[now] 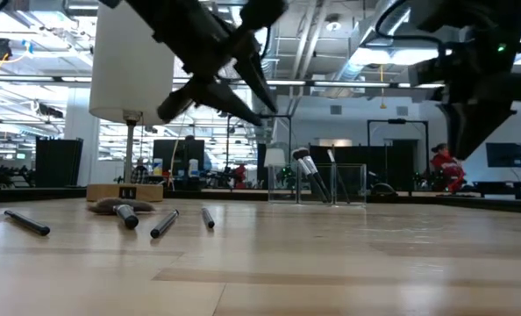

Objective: Put items in baskets/containers
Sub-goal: Put the black eyeshadow brush into the transparent organizer

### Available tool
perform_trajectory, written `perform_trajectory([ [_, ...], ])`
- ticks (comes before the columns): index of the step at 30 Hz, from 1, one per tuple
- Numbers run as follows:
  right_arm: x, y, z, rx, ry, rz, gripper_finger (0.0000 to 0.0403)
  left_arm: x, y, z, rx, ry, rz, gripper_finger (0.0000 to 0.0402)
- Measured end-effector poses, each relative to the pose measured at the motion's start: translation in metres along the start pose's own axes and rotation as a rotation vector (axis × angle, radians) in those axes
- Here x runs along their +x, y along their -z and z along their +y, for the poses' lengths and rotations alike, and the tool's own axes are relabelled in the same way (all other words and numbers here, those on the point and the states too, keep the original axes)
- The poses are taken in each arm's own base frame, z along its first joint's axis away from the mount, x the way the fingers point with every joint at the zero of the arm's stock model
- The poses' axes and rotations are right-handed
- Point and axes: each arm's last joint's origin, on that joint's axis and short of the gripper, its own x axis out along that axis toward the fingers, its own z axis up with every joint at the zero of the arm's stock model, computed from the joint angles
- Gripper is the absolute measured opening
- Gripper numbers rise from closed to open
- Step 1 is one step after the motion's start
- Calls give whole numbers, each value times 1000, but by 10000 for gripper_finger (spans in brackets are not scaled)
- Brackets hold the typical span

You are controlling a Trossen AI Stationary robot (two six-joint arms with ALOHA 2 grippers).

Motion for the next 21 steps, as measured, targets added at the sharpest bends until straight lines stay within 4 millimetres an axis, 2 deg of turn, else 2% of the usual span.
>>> perform_trajectory([
  [6,-16,1,-5,-16,-40,-160,75,15,2,3,-103,-74,138,113],
  [9,-24,-1,-8,-34,-55,-245,75,14,1,4,-137,-133,173,113],
  [17,-34,3,-12,-81,-62,-322,75,-6,-19,-20,-205,-239,190,113],
  [21,-36,3,-12,-103,-64,-342,75,-2,-21,-35,-218,-254,199,113],
])
